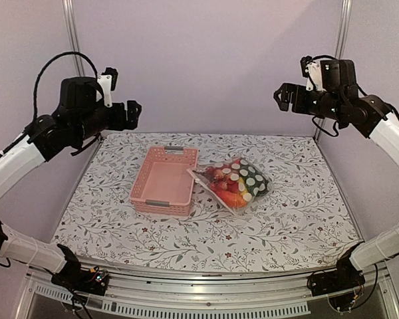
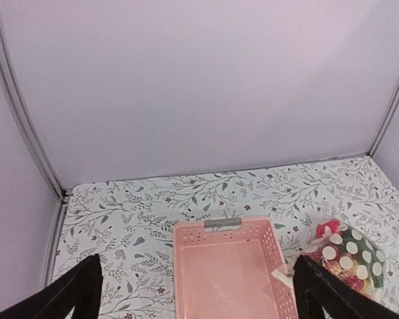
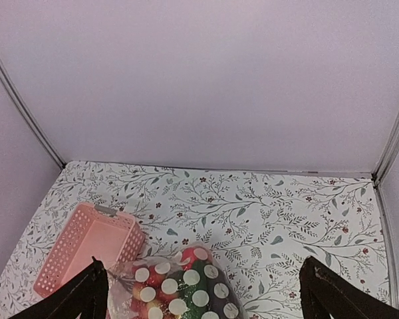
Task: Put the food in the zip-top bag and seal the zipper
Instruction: Reset both arms
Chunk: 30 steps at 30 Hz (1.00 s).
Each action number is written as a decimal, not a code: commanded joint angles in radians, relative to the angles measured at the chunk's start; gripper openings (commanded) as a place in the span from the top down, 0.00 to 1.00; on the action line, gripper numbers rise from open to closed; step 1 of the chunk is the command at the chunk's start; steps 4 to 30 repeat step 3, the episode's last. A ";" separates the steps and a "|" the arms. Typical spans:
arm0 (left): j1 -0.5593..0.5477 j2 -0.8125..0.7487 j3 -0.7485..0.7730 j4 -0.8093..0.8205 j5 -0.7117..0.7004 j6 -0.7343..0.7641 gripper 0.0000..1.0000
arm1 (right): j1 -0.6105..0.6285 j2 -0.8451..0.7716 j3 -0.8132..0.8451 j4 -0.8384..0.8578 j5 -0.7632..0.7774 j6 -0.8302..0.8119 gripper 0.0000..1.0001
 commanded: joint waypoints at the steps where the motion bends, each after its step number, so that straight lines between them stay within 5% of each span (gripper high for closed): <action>1: 0.100 -0.074 0.045 -0.098 -0.079 -0.010 0.00 | 0.003 -0.016 0.045 0.053 0.146 0.003 0.01; 30: 0.143 -0.089 0.033 -0.100 -0.026 -0.011 0.00 | 0.003 -0.029 0.044 0.061 0.181 -0.030 0.01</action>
